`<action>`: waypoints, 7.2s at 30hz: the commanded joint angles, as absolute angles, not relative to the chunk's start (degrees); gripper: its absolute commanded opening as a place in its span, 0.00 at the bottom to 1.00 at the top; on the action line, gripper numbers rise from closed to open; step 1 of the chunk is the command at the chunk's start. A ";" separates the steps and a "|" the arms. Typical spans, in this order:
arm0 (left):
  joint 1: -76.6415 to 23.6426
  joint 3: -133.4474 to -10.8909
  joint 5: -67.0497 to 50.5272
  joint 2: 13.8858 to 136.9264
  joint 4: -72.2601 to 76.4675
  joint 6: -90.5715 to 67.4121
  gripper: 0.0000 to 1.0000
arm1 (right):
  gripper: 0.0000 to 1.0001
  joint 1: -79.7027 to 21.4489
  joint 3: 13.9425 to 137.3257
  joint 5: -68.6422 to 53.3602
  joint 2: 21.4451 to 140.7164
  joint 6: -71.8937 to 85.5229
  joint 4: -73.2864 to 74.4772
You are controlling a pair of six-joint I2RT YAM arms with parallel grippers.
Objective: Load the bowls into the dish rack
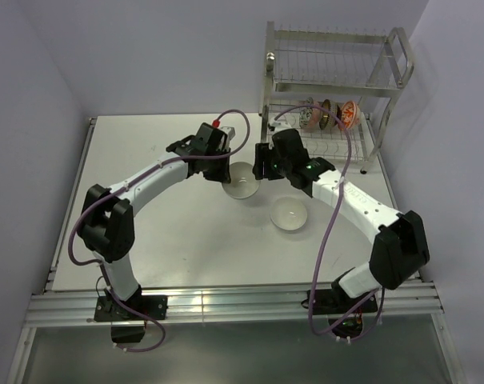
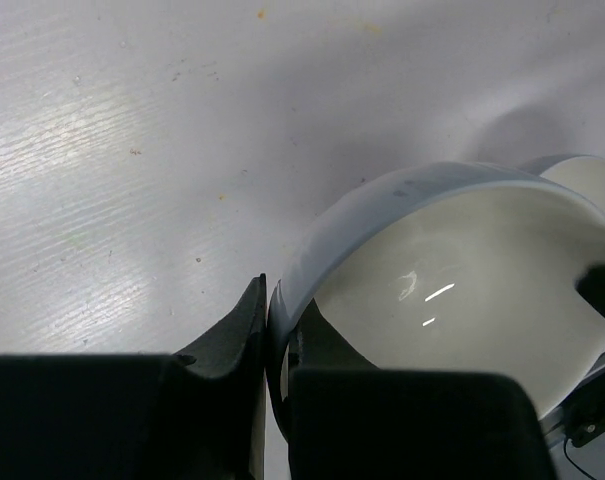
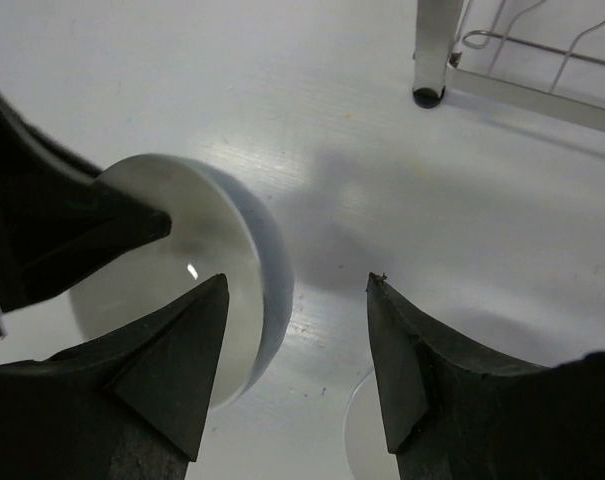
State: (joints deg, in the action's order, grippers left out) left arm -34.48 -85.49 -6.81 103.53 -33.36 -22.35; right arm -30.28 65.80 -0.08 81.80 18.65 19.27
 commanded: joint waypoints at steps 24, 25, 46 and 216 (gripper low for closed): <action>-32.78 -87.19 -17.75 99.67 -30.50 -23.91 0.51 | 0.00 -33.23 66.36 9.76 84.03 15.03 17.49; -32.17 -87.19 -18.19 99.32 -30.76 -23.73 0.60 | 0.00 -32.70 65.57 9.67 82.98 15.03 17.40; -22.77 -84.11 -27.33 95.10 -29.98 -23.73 0.99 | 0.00 -5.72 64.85 18.88 83.05 6.59 9.76; -16.70 -78.49 -34.45 96.77 -27.86 -23.29 0.99 | 0.59 -5.36 72.25 47.29 121.56 -52.30 -45.81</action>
State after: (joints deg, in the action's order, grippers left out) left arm -16.95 -78.02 -33.21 97.14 -28.45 -23.68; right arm -4.38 72.84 47.29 125.93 -56.47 -49.56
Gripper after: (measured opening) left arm 0.995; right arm 0.578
